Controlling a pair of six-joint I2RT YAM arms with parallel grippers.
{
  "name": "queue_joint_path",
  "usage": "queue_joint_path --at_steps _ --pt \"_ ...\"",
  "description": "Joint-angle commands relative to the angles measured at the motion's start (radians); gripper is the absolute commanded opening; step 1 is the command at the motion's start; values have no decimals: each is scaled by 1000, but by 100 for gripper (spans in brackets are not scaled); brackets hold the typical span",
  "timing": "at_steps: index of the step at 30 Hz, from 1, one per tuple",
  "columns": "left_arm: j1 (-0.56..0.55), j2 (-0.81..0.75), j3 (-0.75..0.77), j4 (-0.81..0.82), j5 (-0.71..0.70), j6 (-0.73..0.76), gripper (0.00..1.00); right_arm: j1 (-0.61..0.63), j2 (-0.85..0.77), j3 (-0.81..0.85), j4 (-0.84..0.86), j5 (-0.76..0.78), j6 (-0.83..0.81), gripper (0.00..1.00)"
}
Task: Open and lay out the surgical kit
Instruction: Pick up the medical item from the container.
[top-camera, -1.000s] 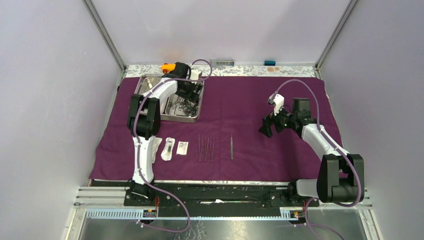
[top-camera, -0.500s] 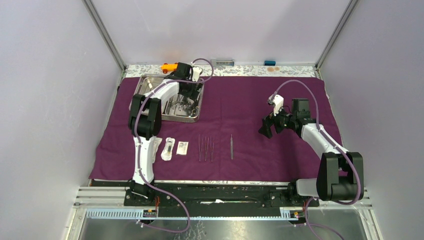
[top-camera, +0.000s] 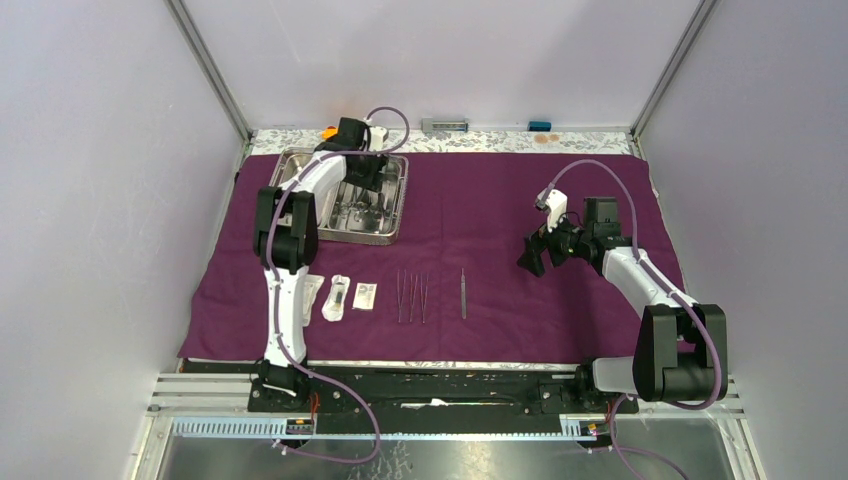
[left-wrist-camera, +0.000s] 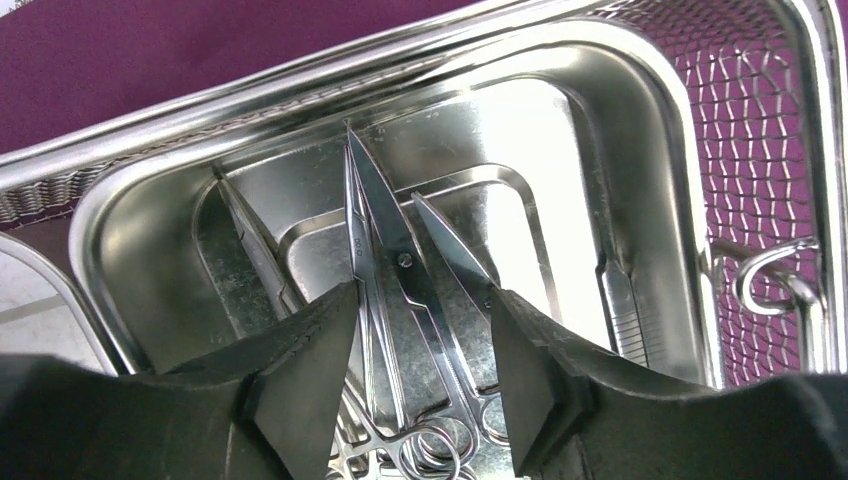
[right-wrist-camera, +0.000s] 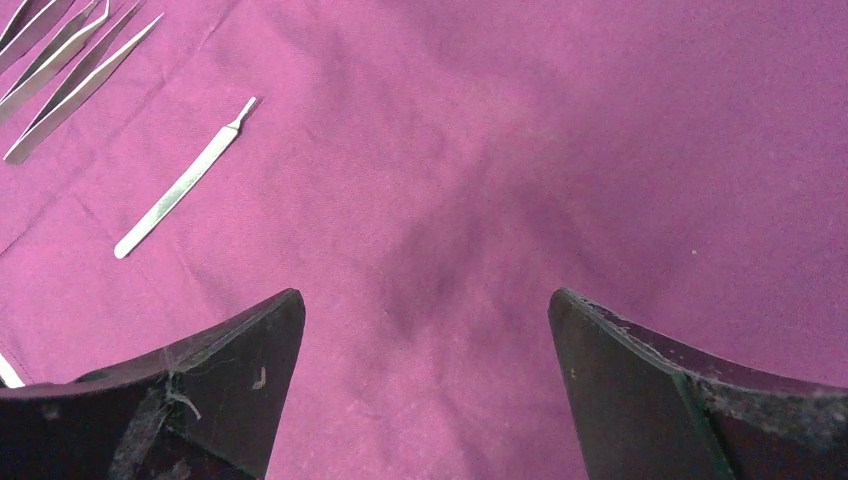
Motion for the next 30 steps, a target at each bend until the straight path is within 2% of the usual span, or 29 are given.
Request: queue_joint_path --at_steps 1,6,13,26,30 --pt "14 25 46 -20 39 -24 57 -4 -8 -4 10 0 -20 99" --pt "27 23 52 -21 55 -34 55 -4 -4 -3 8 -3 -20 99" --pt "40 25 72 -21 65 -59 67 -4 -1 -3 6 -7 -19 99" --pt "103 9 77 -21 185 -122 67 -4 13 2 -2 -15 -22 99" --pt "108 8 75 -27 195 -118 64 -4 17 3 -5 -16 -23 99"
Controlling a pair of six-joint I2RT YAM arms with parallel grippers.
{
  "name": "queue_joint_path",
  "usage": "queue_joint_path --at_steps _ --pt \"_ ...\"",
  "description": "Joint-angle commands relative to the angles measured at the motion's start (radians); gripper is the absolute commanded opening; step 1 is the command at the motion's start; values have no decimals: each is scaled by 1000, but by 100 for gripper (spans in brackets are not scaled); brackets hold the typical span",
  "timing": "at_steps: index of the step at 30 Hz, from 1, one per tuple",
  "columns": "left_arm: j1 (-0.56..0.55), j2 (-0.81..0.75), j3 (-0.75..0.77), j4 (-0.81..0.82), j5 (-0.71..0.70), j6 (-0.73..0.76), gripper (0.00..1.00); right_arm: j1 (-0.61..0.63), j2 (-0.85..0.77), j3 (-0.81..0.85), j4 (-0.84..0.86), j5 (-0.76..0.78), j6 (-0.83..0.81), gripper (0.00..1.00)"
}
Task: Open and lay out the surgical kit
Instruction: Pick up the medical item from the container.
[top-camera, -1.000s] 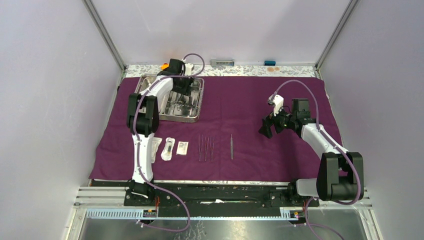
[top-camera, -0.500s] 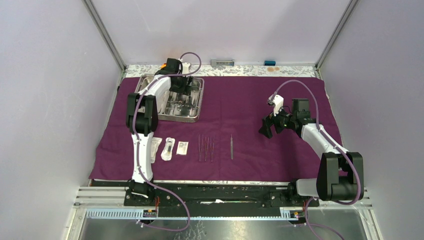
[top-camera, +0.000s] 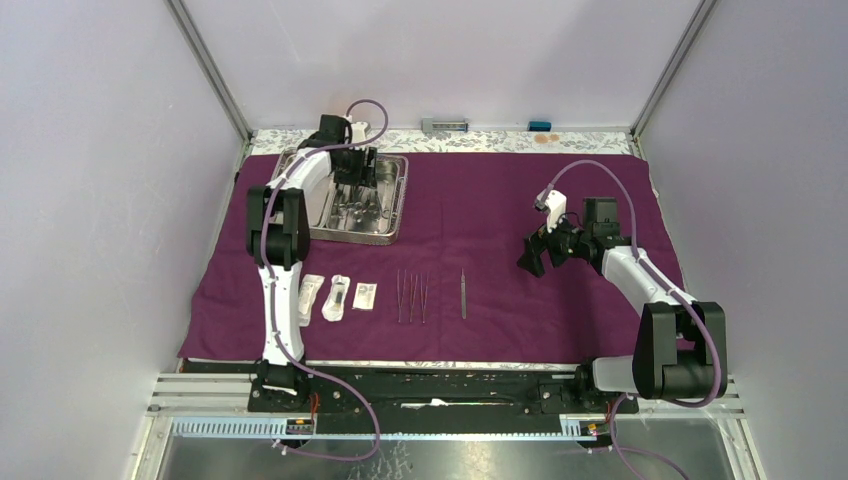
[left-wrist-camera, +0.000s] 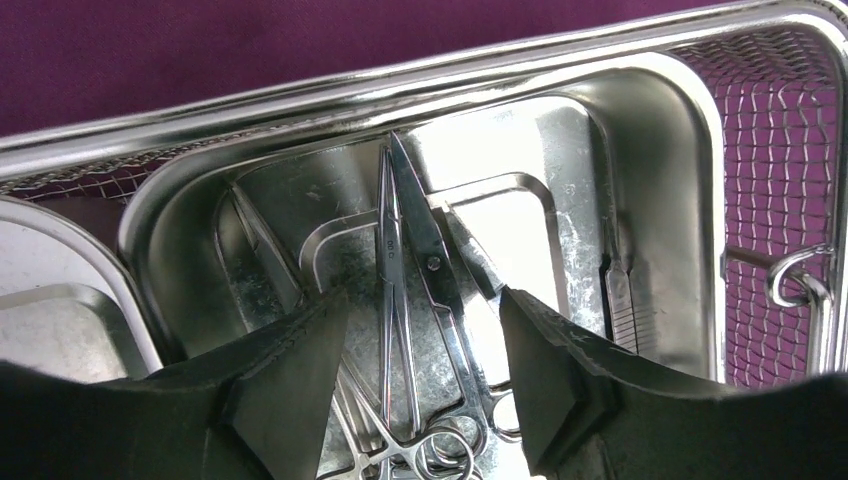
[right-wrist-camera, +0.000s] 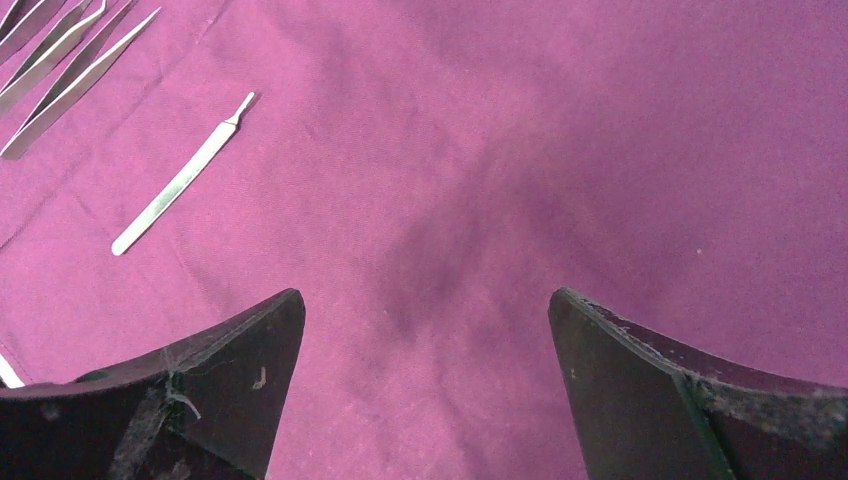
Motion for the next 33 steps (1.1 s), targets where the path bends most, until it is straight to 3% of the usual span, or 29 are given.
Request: queue_joint_path --at_steps 1,13,26,33 --pt "17 -21 24 0 38 -7 63 -4 9 3 -6 -14 -17 99" --pt "25 -20 18 -18 2 46 42 -4 16 2 -10 -8 -25 99" --pt "5 46 42 -91 -98 132 42 -3 16 4 -11 -9 -25 99" --pt "-8 72 44 -97 -115 144 36 -4 9 3 -11 -9 -25 99"
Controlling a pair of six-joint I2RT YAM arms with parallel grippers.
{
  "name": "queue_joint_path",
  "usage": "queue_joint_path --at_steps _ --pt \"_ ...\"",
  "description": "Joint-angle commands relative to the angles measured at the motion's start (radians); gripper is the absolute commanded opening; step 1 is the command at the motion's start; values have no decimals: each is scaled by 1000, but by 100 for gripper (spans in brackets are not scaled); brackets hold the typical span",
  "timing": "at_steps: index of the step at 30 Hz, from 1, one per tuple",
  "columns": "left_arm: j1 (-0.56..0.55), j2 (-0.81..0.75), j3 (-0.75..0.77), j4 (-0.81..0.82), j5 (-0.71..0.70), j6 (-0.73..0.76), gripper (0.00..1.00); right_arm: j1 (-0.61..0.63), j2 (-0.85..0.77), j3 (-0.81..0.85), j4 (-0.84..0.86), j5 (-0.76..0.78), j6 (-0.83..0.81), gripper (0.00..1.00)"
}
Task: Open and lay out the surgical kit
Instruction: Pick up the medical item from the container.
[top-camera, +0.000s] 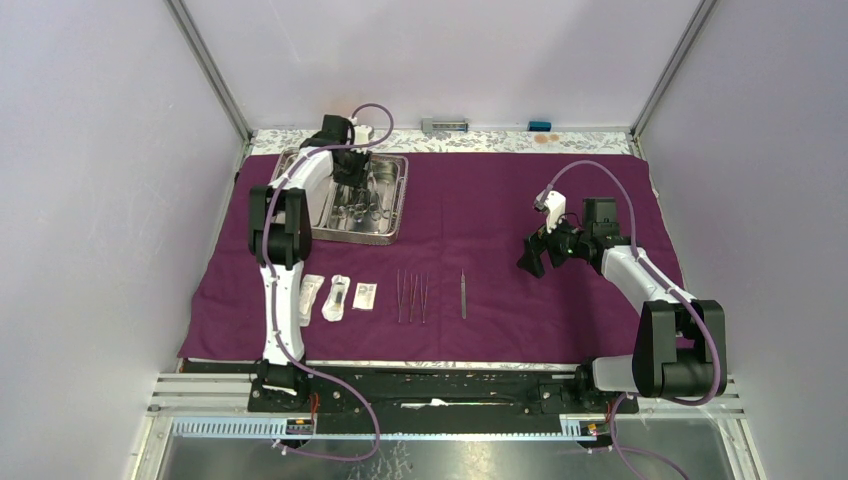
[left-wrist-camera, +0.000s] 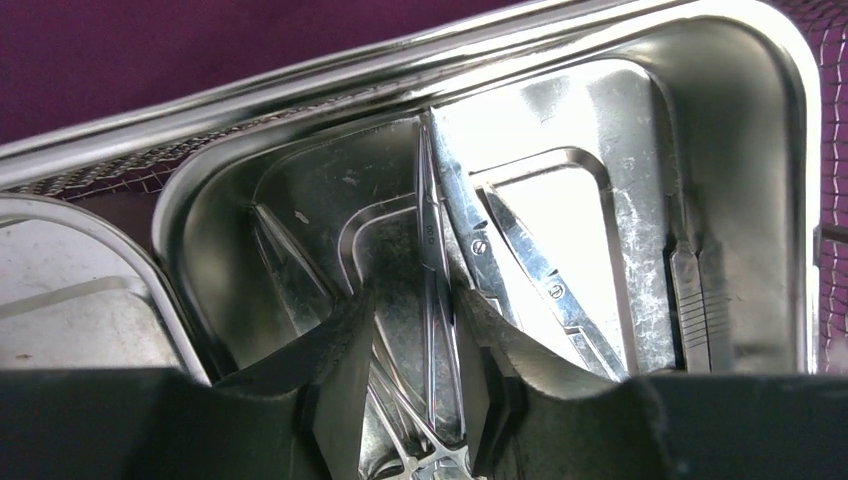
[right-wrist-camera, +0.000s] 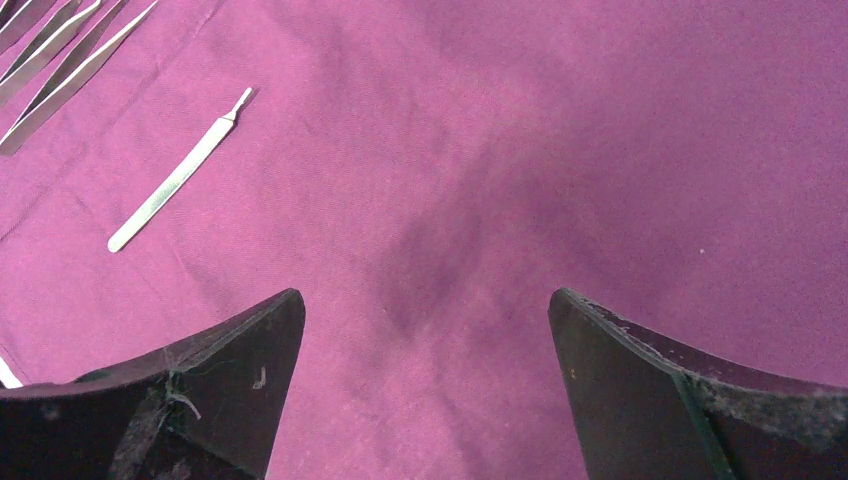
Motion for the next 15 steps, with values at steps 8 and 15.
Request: queue_joint_path --at_steps 8,15 --pt "-16 115 105 -91 -42 42 22 -3 -7 2 -10 -8 -14 99" --pt "-18 125 163 -107 -18 28 6 -4 -8 3 -11 -7 -15 99"
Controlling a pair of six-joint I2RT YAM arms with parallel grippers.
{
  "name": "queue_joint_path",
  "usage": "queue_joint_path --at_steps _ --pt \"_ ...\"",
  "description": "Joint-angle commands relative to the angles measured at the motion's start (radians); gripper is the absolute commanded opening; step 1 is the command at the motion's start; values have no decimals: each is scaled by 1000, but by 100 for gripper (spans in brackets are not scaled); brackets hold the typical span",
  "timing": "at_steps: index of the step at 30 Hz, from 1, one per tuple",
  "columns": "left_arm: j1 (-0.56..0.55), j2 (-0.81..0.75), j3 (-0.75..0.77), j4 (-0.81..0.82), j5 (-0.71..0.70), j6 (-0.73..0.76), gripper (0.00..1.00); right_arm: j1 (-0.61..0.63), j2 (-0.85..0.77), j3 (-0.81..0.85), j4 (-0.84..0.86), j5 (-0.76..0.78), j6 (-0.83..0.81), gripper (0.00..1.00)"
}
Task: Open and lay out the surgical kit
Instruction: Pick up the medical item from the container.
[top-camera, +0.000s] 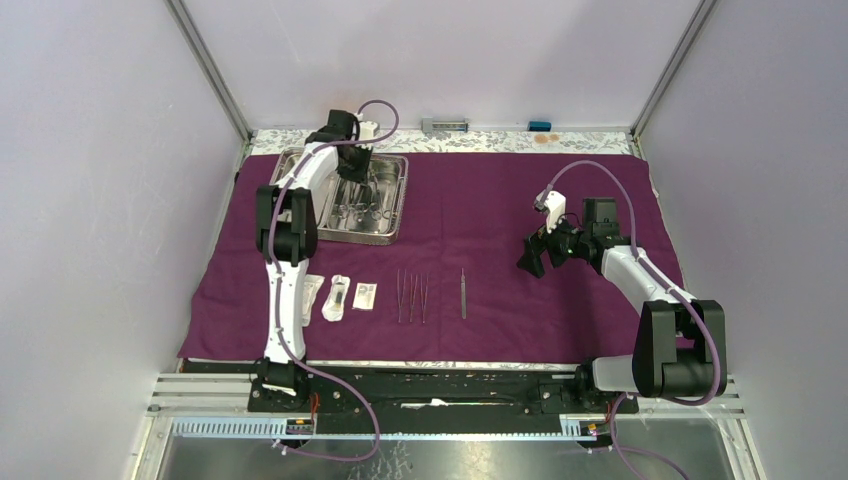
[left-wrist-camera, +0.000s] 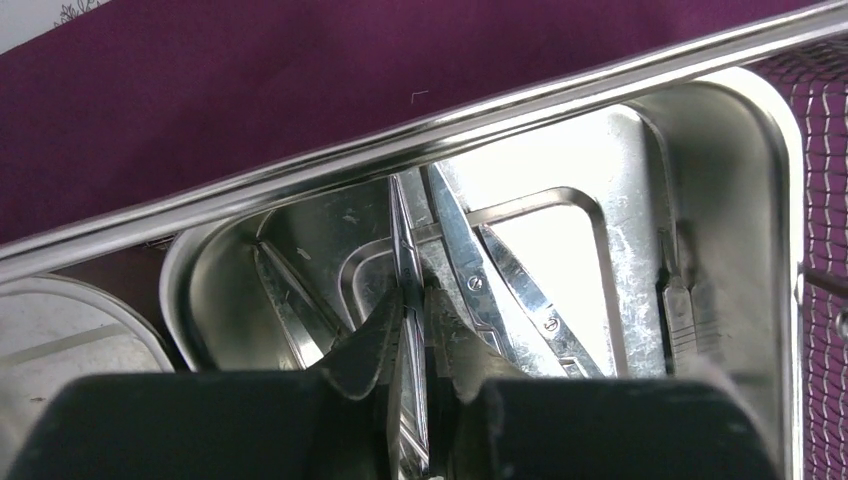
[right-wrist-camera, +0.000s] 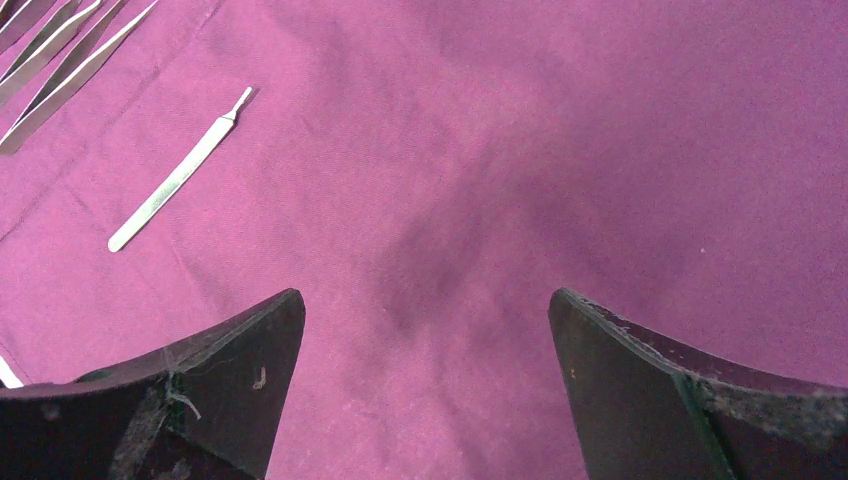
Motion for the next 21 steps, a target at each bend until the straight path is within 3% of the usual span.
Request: queue_joint_path --at_steps 1,3,18,21 --pt "-2 46 30 -38 -10 6 4 -4 -7 3 -9 -8 -15 99" --pt "-2 34 40 -38 -5 2 0 -4 -8 3 -10 -8 -15 99" --pt "1 -52 68 -24 1 -19 1 -4 -5 5 -9 -14 -17 99" --pt "1 -25 93 -25 -5 -24 15 -5 -8 4 -10 -14 -17 99"
